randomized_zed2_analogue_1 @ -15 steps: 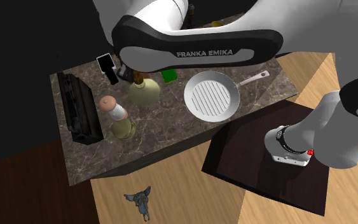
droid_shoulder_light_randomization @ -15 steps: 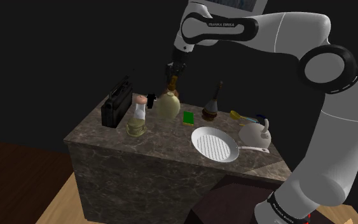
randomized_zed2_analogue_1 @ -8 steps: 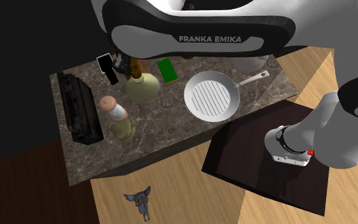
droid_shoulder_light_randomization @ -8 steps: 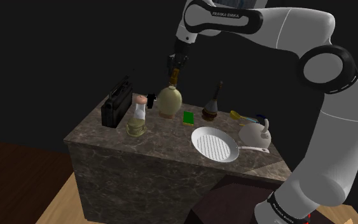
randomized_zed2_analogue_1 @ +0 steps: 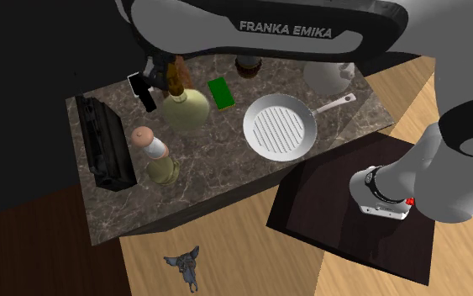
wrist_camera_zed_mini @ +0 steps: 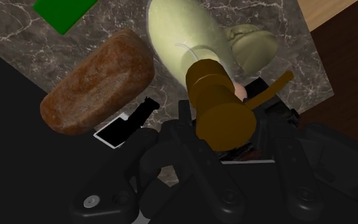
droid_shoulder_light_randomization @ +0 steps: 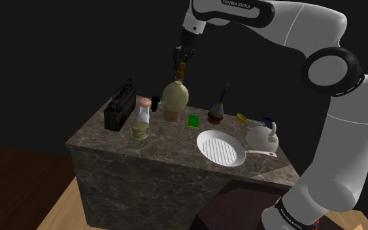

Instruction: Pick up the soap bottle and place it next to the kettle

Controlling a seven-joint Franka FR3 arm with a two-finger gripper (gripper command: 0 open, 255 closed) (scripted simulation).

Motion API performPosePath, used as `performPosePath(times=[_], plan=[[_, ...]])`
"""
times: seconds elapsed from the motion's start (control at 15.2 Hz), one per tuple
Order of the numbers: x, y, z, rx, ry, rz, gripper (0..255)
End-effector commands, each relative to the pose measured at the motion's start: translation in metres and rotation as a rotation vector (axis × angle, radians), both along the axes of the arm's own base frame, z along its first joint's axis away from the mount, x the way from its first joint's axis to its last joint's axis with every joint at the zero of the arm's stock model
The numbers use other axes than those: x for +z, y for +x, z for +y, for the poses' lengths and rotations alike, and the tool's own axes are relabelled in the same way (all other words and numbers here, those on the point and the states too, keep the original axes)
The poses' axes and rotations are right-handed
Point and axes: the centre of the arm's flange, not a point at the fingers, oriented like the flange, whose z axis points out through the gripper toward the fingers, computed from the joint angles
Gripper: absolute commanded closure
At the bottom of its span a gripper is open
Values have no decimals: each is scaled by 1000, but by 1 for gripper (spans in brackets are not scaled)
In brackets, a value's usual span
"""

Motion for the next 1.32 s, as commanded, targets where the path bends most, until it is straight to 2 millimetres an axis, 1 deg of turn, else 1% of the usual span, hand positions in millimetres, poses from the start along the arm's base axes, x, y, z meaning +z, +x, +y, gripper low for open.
performPosePath(times=[0.0, 0.92, 0.99, 1.25], plan=[[13, 0, -1, 0, 0, -1, 255], [86, 0, -1, 0, 0, -1, 255], [89, 0, -1, 0, 0, -1, 255], [95, -45, -28, 0, 0, -1, 255]])
